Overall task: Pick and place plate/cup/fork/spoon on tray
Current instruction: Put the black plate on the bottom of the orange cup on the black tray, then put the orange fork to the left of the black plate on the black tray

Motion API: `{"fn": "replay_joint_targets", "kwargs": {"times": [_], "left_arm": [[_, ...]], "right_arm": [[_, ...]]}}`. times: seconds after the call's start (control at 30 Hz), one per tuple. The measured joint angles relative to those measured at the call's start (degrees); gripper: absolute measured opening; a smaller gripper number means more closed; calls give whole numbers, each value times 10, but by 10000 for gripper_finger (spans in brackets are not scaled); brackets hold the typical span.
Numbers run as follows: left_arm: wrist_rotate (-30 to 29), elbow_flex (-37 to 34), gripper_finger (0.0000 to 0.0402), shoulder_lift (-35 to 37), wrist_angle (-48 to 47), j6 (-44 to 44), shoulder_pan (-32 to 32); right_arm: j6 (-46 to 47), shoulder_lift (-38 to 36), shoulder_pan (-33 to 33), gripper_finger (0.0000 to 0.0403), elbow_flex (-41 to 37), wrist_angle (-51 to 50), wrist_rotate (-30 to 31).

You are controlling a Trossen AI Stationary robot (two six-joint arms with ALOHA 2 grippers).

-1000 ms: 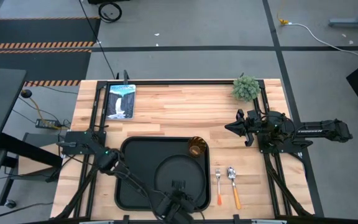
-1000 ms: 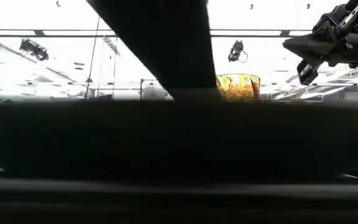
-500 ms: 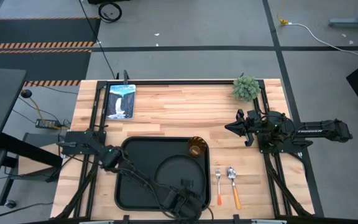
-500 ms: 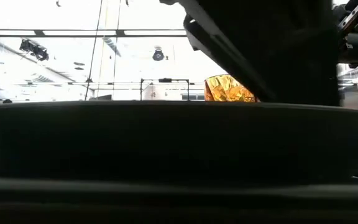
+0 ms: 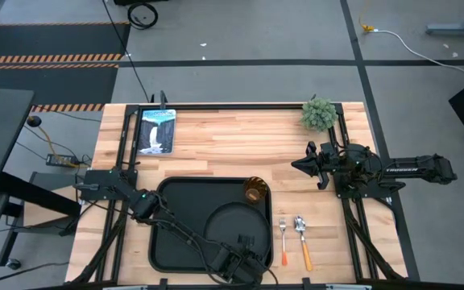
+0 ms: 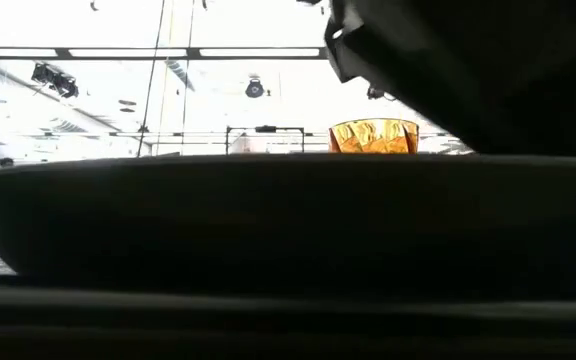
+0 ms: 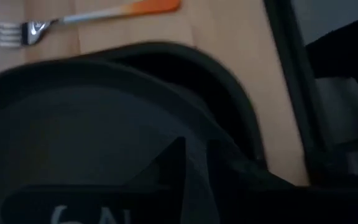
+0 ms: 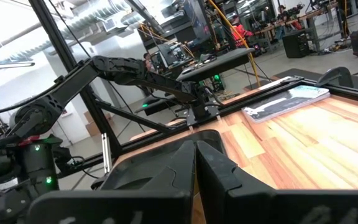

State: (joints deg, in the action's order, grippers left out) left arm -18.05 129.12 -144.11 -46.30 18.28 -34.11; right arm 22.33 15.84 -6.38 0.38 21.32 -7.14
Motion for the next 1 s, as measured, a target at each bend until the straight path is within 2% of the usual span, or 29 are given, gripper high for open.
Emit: {"fn": "replay_joint_targets", "kwargs": {"times": [0.2, 0.37, 0.5, 0.67, 0.83, 1.0], "left_arm": [[-23, 0, 69, 0, 22, -19, 7], [-79, 0, 60, 0, 42, -25, 8], [-92, 0, 55, 0, 72, -22, 9], [-149, 0, 55, 0, 108, -54, 9], [-152, 0, 55, 1, 145, -66, 16], [-151, 0, 55, -1, 221, -73, 34]], "right_arm": [[0, 0, 0, 20, 0, 0, 0], [0, 0, 0, 20, 0, 0, 0], [0, 0, 0, 20, 0, 0, 0], [0, 0, 0, 20, 0, 0, 0], [0, 0, 0, 20, 0, 0, 0], [0, 0, 0, 20, 0, 0, 0]]}}
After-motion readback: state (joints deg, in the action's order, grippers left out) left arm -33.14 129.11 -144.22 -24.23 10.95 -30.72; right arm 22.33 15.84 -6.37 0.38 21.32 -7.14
